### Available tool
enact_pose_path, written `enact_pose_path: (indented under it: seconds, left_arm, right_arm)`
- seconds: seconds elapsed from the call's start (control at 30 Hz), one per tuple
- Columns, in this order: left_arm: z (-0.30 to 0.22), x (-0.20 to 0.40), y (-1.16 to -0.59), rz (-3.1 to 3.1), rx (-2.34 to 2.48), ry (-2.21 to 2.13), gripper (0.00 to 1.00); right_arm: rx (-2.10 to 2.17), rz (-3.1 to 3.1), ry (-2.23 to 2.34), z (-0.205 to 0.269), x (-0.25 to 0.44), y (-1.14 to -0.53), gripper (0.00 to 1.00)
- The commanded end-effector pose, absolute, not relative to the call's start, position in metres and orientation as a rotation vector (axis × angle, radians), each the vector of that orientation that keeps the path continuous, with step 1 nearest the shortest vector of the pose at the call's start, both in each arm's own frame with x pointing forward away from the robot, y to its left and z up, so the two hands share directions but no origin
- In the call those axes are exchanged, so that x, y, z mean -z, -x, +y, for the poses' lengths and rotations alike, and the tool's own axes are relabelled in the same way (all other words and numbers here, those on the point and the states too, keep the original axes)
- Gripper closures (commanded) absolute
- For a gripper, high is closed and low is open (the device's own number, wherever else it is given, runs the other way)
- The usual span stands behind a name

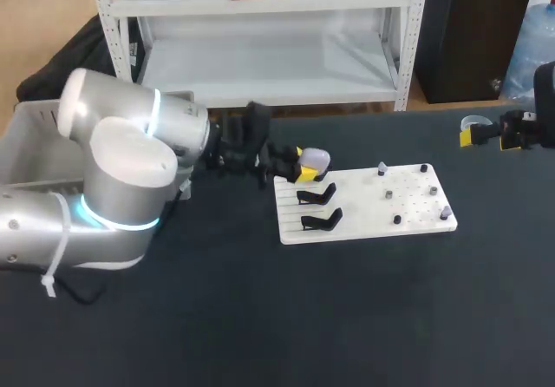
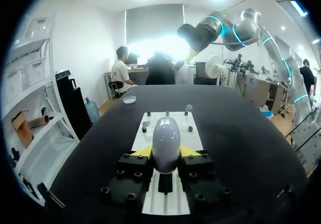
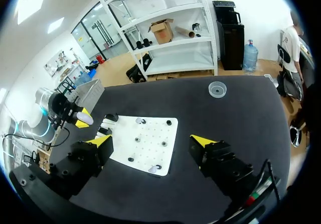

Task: Pick up each earbud case from the left stands, insert the matching earbuds, close the lid, and place the case in the box.

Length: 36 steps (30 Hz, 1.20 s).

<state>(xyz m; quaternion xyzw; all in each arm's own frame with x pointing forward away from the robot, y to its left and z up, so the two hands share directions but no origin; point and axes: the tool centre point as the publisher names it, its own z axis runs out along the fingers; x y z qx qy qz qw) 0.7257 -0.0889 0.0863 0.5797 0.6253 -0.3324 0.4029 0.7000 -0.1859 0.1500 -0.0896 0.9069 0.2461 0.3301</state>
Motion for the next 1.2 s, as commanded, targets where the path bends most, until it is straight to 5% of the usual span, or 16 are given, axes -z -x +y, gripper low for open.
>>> enact_pose_path:
  seconds: [0.03, 0.63, 1.2]
  left_arm:
    - [-0.094, -0.096, -0.727, 1.583, 0.825, -1.461, 1.0]
    - [-0.142, -0.112, -0.75, 1.57, 0.862, -1.492, 1.0]
    - [-0.164, -0.115, -0.715, 1.508, 0.817, -1.516, 1.0]
  right_arm:
    - [-0.645, 2.372, 0.235, -0.186, -0.15, -0.7, 0.0]
    - [-0.722, 2.369, 0.471, -0.081, -0.152, -0.659, 0.0]
    - [-0.709, 2.471, 0.39, -0.05, -0.131, -0.679, 0.0]
